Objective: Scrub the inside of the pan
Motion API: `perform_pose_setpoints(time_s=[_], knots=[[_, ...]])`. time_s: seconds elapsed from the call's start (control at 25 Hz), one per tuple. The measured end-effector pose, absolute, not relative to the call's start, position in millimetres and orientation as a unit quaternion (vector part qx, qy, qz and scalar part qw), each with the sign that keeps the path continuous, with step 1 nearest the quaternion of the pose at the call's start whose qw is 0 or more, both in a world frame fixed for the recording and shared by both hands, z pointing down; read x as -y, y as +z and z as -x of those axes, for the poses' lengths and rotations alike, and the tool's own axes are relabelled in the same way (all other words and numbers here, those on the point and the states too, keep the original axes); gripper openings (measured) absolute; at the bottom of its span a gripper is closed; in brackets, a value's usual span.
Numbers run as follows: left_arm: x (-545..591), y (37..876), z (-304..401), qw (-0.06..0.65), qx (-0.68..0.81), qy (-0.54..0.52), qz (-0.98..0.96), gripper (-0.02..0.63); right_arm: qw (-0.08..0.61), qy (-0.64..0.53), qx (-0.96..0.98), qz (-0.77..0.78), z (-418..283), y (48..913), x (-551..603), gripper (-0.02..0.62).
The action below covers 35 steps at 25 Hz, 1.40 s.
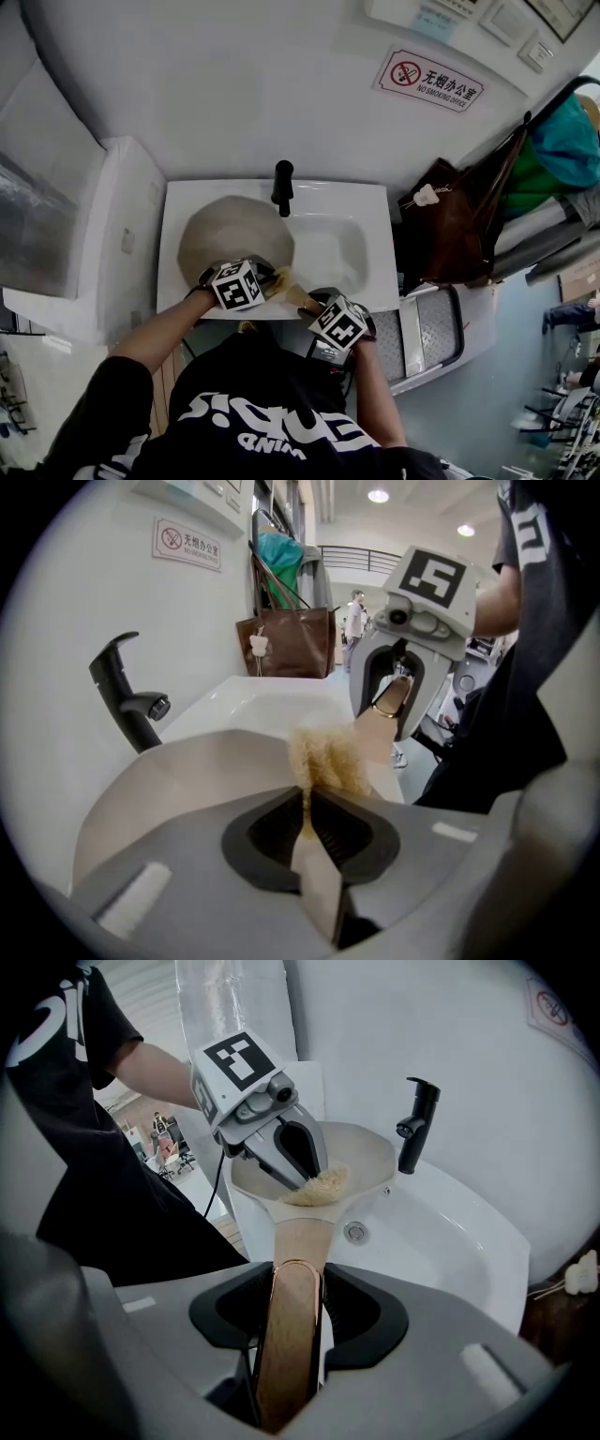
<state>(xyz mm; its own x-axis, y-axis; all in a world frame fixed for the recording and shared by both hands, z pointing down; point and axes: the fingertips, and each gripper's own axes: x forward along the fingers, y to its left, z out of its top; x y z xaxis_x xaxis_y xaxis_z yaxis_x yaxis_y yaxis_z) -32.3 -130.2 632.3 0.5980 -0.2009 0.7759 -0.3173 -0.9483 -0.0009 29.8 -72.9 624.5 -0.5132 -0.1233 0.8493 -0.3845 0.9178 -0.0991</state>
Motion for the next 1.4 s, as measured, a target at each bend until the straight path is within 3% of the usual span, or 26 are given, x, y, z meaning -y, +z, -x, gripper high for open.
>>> perform_pose_setpoints(time_s=[0.92,1.4], knots=[[213,642,36,0.114,0.21,0.395,-0.887,0.025,0.478,0.133,0.852,-0.167,-27,620,70,0.173],[262,649,83,0.138,0.289,0.419,-0.85,0.025,0.485,0.136,0.847,-0.171,-29,622,69,0.173]])
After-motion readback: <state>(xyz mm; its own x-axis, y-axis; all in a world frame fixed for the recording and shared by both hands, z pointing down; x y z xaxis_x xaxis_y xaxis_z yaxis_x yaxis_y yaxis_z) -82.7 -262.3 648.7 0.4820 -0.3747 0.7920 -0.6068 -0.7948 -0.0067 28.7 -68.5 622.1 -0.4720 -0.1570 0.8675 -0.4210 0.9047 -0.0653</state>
